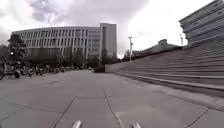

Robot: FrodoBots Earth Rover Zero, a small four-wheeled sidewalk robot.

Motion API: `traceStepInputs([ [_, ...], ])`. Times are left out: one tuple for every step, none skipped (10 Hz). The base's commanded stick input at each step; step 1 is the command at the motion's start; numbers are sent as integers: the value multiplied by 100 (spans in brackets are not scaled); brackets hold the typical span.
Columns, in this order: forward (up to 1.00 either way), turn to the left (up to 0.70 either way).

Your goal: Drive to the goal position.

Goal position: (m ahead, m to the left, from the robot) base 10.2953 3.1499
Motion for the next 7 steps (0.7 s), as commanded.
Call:
traceStepInputs([
  [70, 0],
  [70, 0],
  [70, 0],
  [70, 0],
  [70, 0],
  [70, 0],
  [70, 0],
])
